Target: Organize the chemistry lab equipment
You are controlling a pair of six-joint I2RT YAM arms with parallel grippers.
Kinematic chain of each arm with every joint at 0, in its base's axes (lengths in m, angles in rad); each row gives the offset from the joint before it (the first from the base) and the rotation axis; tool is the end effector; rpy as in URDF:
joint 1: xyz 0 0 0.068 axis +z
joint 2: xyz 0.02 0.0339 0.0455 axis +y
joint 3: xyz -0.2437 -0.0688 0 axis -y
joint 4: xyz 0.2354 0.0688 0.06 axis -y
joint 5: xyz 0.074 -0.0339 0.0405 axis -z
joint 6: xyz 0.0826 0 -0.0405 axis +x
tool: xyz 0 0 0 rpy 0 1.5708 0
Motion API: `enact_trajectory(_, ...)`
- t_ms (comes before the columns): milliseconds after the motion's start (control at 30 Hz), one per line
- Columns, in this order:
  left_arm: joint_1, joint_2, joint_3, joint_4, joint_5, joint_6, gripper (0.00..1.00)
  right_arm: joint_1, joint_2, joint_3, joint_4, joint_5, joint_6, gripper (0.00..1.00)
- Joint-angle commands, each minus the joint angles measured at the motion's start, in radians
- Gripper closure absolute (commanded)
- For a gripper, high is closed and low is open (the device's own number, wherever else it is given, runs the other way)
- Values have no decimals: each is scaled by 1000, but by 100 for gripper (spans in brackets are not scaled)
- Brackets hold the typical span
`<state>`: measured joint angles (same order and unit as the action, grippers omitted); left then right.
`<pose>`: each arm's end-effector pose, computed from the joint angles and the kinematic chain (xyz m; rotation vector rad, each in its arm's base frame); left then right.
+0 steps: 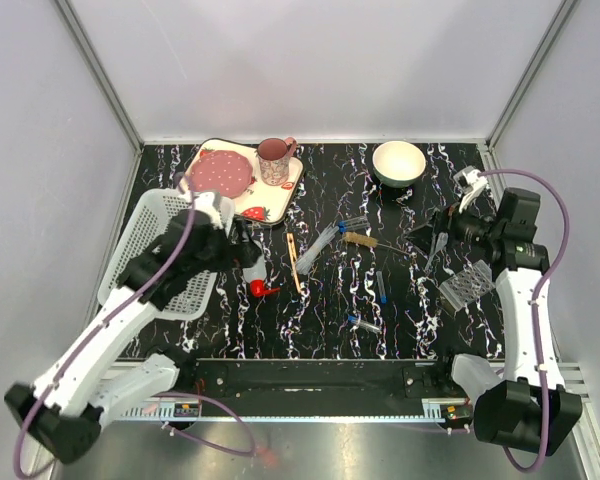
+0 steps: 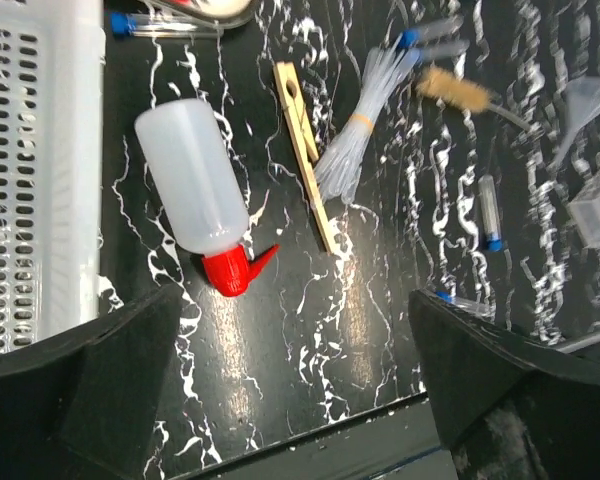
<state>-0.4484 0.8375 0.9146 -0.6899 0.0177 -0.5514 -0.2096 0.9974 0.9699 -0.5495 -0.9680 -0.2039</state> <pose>0.1932 -0.0946 0.2825 -0.1052 2.2418 -0.5761 0.2352 0.0195 0.3058 -0.5318 1.8858 0.7597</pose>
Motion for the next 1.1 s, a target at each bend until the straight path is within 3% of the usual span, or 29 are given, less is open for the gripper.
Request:
enact_trajectory(0, -167, 191, 115, -108, -309, -105, 1, -1, -28, -52, 46, -38, -52, 0)
enact_trajectory(233, -188, 464, 177, -114, -400, -191, 1, -1, -51, -122, 59, -15, -84, 0)
enact_trajectory(633, -187, 719, 213, 9, -389, -177, 9, -1, -56, -122, 48, 20, -114, 0)
enact_trajectory(733, -185, 776, 227, 16, -407, -165, 19, -1, -57, -122, 46, 22, -118, 0)
enact_trajectory(967, -171, 877, 241, 23, -435, -148, 25, -2, -59, -122, 42, 26, -126, 0)
enact_trajectory(1067, -162, 905, 242, 27, -427, -136, 36, -2, -56, -123, 40, 28, -127, 0)
